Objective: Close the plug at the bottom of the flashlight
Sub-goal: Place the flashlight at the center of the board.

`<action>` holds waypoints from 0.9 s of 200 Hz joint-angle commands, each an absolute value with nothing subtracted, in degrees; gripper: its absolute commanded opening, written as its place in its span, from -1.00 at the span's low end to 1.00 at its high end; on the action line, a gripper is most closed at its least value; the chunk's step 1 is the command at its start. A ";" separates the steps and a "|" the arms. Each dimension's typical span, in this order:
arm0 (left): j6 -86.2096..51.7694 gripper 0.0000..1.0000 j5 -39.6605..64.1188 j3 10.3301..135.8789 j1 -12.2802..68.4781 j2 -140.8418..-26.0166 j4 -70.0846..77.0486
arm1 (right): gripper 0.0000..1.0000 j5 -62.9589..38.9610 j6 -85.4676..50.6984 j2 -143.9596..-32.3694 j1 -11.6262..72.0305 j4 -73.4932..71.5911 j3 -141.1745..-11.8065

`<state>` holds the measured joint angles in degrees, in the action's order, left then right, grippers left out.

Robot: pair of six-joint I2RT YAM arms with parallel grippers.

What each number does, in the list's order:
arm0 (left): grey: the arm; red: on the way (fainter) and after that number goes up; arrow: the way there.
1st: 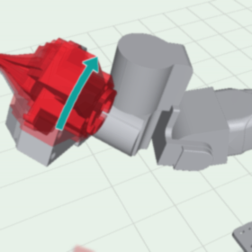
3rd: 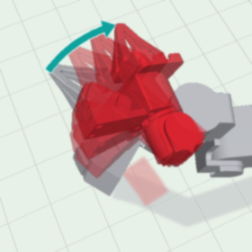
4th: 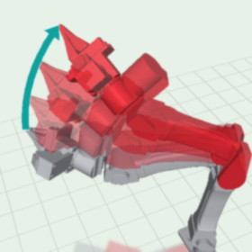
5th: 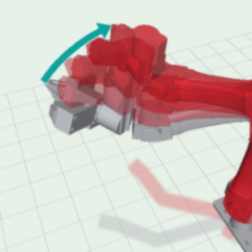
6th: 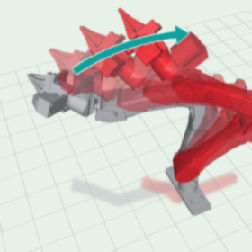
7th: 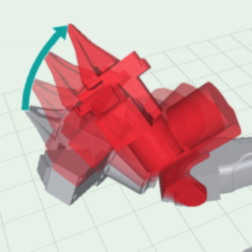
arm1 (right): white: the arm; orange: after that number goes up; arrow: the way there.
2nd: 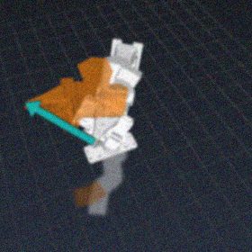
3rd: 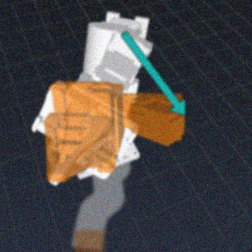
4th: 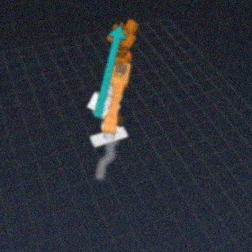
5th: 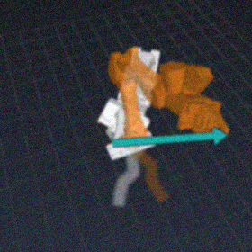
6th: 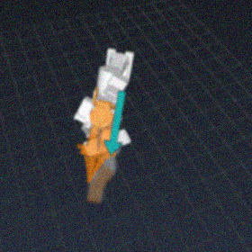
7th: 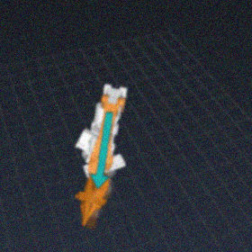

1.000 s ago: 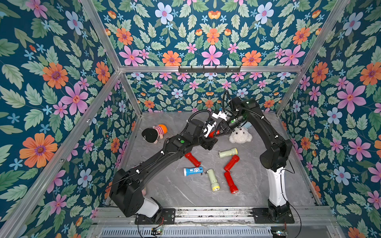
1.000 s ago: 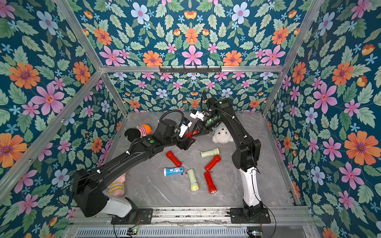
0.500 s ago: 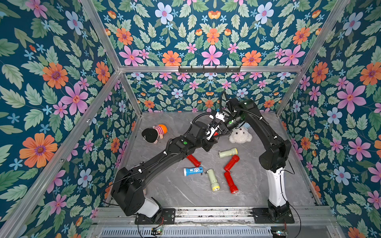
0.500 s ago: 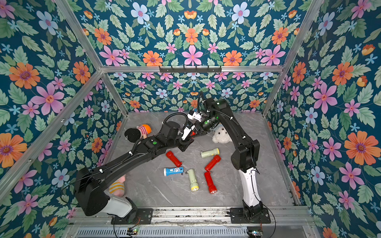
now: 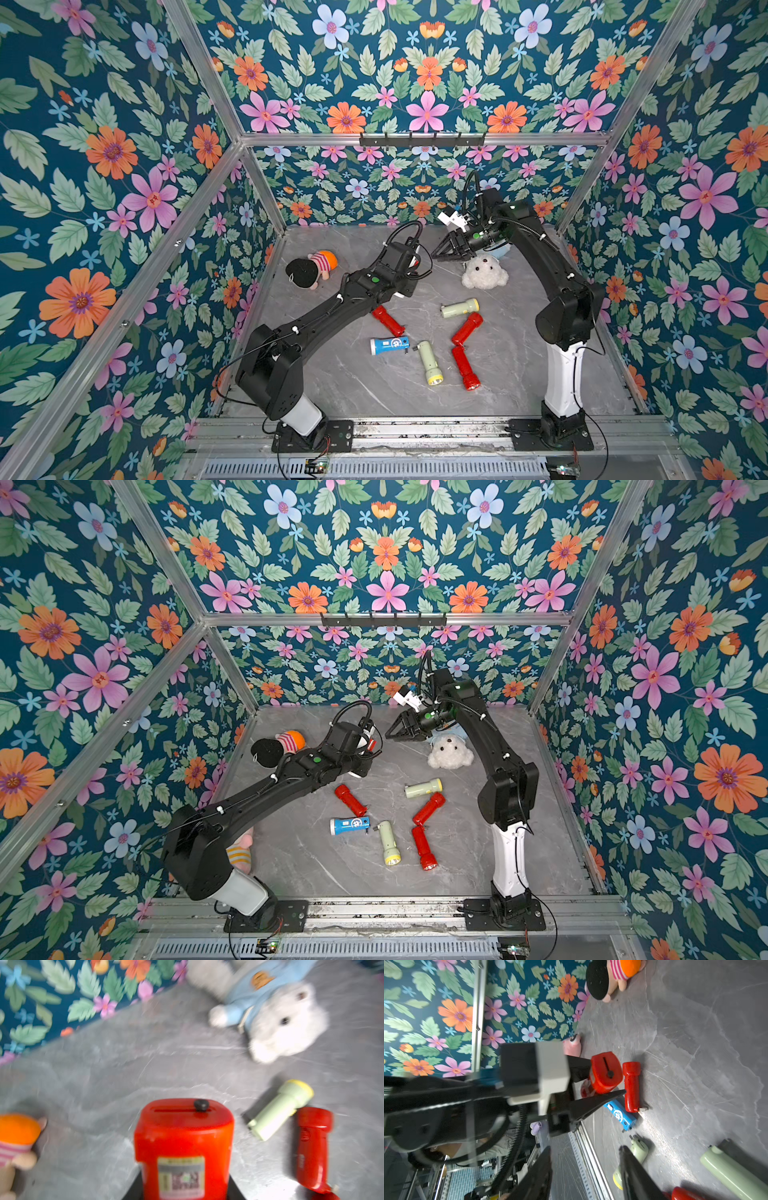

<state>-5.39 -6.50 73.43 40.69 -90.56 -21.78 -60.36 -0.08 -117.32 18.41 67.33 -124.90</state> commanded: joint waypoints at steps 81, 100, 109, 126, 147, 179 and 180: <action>-18.19 -0.82 -6.76 74.25 24.31 -96.63 -26.12 | 0.10 -43.79 -16.47 -99.52 13.19 36.18 -97.30; -18.84 -0.83 -7.57 74.10 22.40 -99.60 -25.87 | 0.10 -43.20 -17.41 -97.51 13.19 33.80 -93.73; -19.33 -0.83 -7.73 74.09 22.07 -100.91 -25.75 | 0.11 -42.79 -17.57 -96.87 13.19 33.40 -92.72; -19.71 -0.81 -8.08 73.70 21.75 -102.92 -25.58 | 0.10 -42.04 -17.45 -96.02 13.25 33.38 -91.39; -20.20 -0.77 -8.83 72.31 20.90 -104.42 -25.03 | 0.10 -41.75 -17.70 -95.37 13.20 32.33 -89.79; -21.92 -0.77 -9.31 70.05 19.54 -106.41 -24.75 | 0.10 -41.58 -18.03 -93.40 13.23 31.33 -88.34; -21.95 -0.77 -9.31 69.96 19.48 -106.42 -24.73 | 0.10 -41.58 -18.02 -93.37 13.21 31.31 -88.34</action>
<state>-19.77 -7.75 71.09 20.18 -105.82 -25.10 -42.44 -17.67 -95.81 13.21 34.13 -88.95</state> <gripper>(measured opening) 0.387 0.552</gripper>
